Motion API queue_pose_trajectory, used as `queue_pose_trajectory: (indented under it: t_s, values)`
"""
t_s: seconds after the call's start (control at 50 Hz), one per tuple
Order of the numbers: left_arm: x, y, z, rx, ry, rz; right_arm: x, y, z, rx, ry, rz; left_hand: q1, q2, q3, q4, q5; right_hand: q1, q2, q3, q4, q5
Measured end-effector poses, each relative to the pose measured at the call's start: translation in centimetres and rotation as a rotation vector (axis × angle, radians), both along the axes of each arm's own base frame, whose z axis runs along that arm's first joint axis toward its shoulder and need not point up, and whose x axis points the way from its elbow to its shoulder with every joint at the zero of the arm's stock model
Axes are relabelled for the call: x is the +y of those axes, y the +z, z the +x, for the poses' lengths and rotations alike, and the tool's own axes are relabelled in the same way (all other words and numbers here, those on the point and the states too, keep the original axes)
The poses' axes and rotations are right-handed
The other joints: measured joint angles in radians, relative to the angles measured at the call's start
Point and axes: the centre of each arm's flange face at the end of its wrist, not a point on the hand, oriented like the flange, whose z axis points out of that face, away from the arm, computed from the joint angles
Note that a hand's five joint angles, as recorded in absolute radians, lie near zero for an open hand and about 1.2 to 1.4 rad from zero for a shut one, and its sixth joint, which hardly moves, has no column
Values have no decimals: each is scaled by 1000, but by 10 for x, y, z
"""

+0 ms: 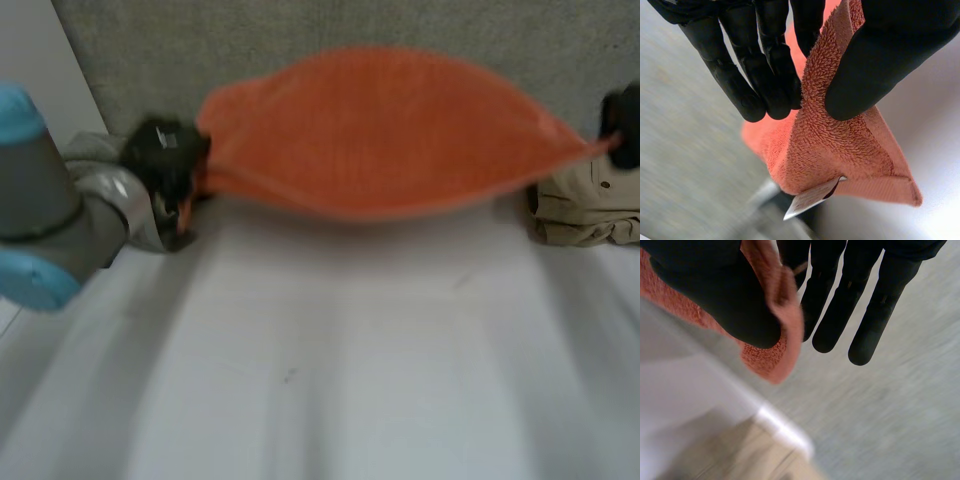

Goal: Fold the laundry.

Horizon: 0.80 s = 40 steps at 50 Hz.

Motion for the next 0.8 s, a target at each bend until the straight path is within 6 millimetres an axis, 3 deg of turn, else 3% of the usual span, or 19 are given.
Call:
queue_pose_trajectory:
  t_s: [0.06, 0.08, 0.12, 0.22, 0.32, 0.46, 0.52, 0.56, 0.68, 0.8]
  values:
    - [7, -51, 6, -114, -25, 94, 6, -40, 1, 51, 25, 121, -3, -9, -6, -8, -2, 0, 0, 0, 0, 0]
    - [7, -54, 6, -121, -27, 99, 6, -44, 1, 56, 27, 130, -5, -15, -13, -13, -4, 0, 0, 0, 0, 0]
    - [12, -87, 10, -208, -47, 148, 12, -70, 1, 100, 38, 203, -207, -216, -208, -217, -181, 0, 0, 0, 0, 0]
    - [15, -117, 16, -309, -65, 177, 20, -102, -1, 162, 47, 287, -629, -629, -617, -633, -592, 0, 0, 0, 0, 0]
    - [15, -112, 18, -311, -44, 165, 23, -110, -3, 173, 41, 309, -730, -764, -752, -777, -703, 0, 0, 0, 0, 0]
    - [19, -82, 31, -200, 62, 167, 25, -107, -10, 149, 15, 310, -734, -776, -762, -784, -751, 0, 0, 0, 0, 0]
    - [26, -73, 40, -144, 118, 192, 26, -106, -11, 141, 9, 314, -654, -698, -689, -697, -662, 0, 0, 0, 0, 0]
    - [29, -71, 45, -118, 145, 209, 27, -107, -12, 138, 7, 318, -474, -531, -532, -537, -504, 0, 0, 0, 0, 0]
    - [42, -76, 54, -66, 195, 300, 30, -110, -11, 144, 12, 325, -371, -413, -406, -413, -384, 0, 0, 0, 0, 0]
    - [44, -89, 52, -60, 181, 387, 32, -112, -6, 157, 25, 327, -581, -614, -606, -620, -591, 0, 0, 0, 0, 0]
